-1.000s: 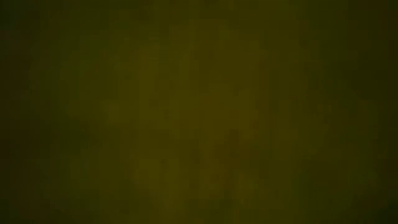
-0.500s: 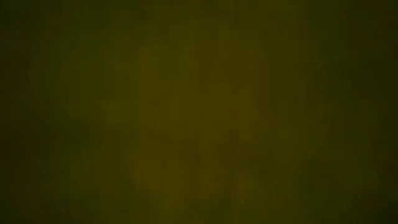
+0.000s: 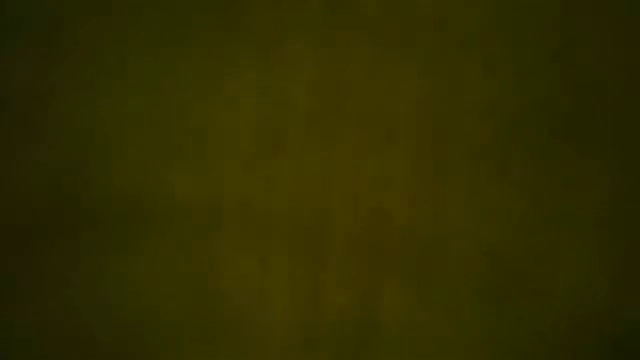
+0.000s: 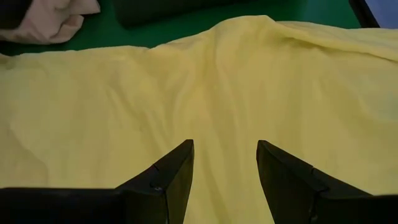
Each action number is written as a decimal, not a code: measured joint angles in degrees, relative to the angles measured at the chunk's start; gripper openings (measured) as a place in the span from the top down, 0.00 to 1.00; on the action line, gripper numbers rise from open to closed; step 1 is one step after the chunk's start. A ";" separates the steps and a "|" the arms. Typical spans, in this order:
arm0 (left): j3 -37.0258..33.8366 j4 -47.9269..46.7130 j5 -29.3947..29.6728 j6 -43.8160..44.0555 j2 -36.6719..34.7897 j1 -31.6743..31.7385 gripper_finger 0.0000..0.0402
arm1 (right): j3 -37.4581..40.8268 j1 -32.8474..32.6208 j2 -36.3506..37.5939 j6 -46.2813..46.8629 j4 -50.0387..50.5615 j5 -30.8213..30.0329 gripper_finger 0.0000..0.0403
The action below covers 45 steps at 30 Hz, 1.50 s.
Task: Fold Laundry from Bin
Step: Fold the yellow shirt
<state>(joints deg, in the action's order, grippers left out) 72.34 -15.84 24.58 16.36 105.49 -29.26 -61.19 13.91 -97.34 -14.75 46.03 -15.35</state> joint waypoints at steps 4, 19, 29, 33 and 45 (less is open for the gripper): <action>0.00 -0.01 0.00 0.00 0.00 -0.01 0.58 | -5.70 -3.09 0.80 1.12 7.21 -2.63 0.99; 0.00 -10.76 5.13 4.17 -2.06 -2.39 0.58 | -21.58 -7.50 1.77 -1.34 -1.85 6.62 1.00; 0.00 -28.62 15.46 17.77 -9.54 -7.61 0.58 | -22.37 -7.52 1.33 -3.55 -17.64 19.18 1.00; 0.00 -34.20 18.19 23.21 -11.07 -9.70 0.58 | -22.38 -7.54 -1.01 -3.20 -24.89 23.95 1.00; 0.00 -44.92 19.37 34.41 -11.80 -12.59 0.58 | -22.38 -7.52 -13.41 -1.91 -38.16 25.93 1.00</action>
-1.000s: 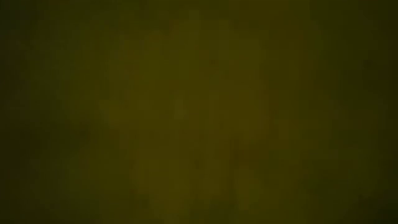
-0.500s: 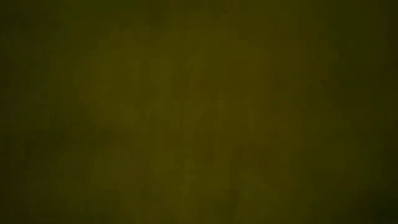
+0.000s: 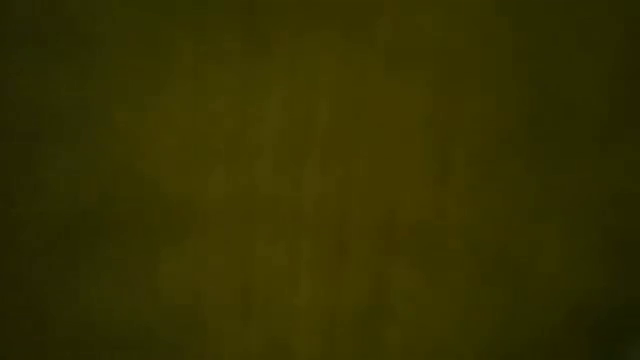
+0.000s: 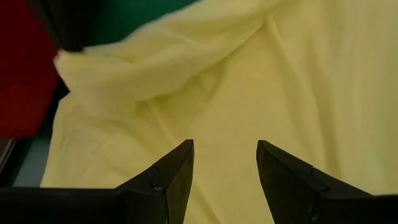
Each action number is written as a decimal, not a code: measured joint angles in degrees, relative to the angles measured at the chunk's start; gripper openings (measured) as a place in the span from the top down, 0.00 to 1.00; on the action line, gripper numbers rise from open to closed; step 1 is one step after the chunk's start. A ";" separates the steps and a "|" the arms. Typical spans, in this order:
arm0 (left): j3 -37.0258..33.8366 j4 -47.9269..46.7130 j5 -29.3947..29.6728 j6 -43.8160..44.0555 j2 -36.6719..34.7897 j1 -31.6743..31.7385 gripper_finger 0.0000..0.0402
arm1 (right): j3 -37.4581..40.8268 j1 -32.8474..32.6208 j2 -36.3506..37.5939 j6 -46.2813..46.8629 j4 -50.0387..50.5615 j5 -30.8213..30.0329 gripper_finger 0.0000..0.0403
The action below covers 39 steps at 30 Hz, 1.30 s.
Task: Fold Laundry from Bin
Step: Fold the yellow shirt
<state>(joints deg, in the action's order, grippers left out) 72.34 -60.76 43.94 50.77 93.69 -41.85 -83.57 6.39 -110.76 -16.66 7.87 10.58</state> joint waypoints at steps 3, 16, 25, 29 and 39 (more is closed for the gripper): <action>0.00 -0.24 0.00 0.13 0.00 0.02 0.58 | 0.02 0.00 -3.13 1.87 -1.72 -0.47 0.99; 0.00 -0.11 0.00 0.13 0.00 0.48 0.58 | -12.31 -2.40 -0.91 -0.34 26.85 -8.28 0.53; -0.26 0.09 0.67 -0.29 0.00 4.76 0.58 | -9.27 -9.15 3.83 1.61 43.10 -15.22 0.55; -3.12 0.62 -0.22 -0.33 0.00 8.70 0.58 | -0.78 -11.13 6.64 3.27 38.46 -15.44 0.61; -12.04 18.21 -10.40 -21.28 0.04 22.21 0.58 | 22.05 -11.30 15.91 8.86 10.20 -13.80 0.63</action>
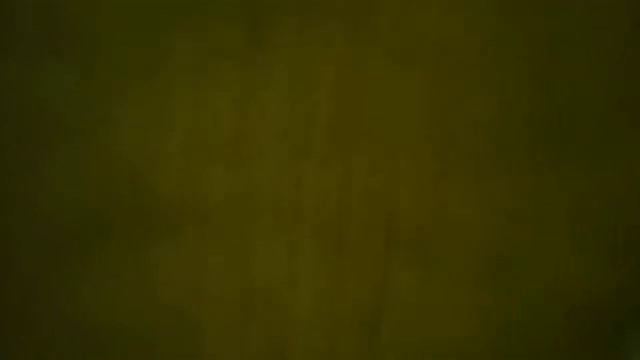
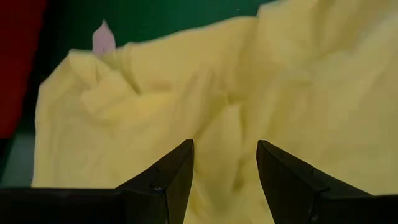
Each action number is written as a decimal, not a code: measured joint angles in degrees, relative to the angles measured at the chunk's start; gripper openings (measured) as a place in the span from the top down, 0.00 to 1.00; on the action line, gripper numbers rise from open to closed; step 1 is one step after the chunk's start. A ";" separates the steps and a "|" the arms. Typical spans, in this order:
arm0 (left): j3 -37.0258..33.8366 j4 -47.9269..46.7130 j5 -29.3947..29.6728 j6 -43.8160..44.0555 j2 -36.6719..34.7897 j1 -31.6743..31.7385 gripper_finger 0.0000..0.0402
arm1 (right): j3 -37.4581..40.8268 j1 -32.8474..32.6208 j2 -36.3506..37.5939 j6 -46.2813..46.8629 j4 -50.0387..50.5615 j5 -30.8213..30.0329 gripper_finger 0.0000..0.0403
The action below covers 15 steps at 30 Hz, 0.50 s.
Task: Fold Laundry from Bin
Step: Fold the yellow shirt
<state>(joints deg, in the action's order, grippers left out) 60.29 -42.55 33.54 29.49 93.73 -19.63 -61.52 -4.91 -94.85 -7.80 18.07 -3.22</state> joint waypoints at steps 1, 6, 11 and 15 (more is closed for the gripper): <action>0.00 1.34 -0.91 -3.04 0.01 1.50 0.58 | 1.06 0.00 0.51 0.60 -1.46 0.40 0.63; 0.00 8.34 -11.92 -17.07 0.01 8.87 0.58 | 4.26 -0.02 1.95 1.87 -5.42 1.22 0.63; 0.00 10.65 -15.08 -23.76 0.01 13.95 0.58 | 7.45 -0.01 3.15 2.44 -9.88 2.45 0.63; 0.00 10.97 -19.32 -25.53 0.67 16.85 0.58 | 8.83 -0.02 3.56 3.37 -11.59 2.43 0.63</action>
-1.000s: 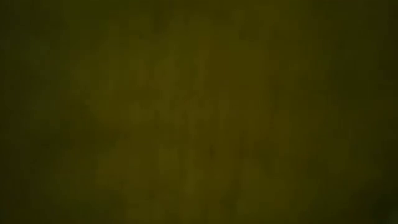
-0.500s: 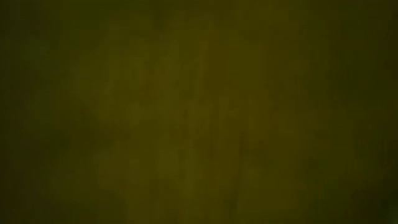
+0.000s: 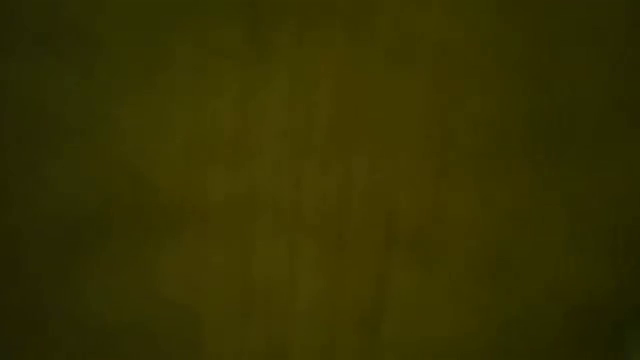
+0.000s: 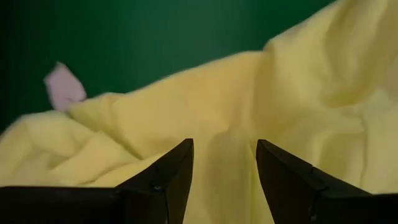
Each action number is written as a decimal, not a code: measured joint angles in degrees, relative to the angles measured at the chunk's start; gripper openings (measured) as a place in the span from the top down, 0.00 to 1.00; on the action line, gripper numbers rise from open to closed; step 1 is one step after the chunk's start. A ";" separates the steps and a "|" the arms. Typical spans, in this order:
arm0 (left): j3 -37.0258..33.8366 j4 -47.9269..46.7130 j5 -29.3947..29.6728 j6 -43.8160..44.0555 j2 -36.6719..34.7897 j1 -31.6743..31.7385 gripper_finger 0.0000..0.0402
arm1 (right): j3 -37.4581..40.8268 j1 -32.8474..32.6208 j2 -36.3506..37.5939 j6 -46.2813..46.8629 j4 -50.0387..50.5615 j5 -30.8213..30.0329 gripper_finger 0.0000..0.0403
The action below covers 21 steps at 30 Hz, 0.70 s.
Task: Fold Laundry from Bin
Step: Fold the yellow shirt
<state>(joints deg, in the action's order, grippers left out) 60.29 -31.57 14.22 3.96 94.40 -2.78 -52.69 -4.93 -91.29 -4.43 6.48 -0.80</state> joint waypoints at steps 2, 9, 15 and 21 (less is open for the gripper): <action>-0.08 -0.33 -2.33 -0.43 0.57 0.86 0.58 | 0.17 0.00 0.00 0.20 -0.02 0.00 0.63; -0.26 -0.46 -4.53 -1.56 2.15 1.38 0.58 | 0.17 0.00 0.00 0.37 -1.48 -0.02 0.63; -0.28 -1.03 0.24 -3.21 2.71 1.70 0.75 | 0.17 0.00 0.00 0.88 -2.30 -0.04 0.63; -0.26 -4.28 2.85 -4.09 -0.85 1.47 0.98 | 0.17 -1.07 0.34 3.98 -1.63 3.40 0.63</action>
<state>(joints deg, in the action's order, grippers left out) 60.03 -35.86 17.07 -0.14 93.55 -1.31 -52.51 -6.00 -90.95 -0.45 4.86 2.60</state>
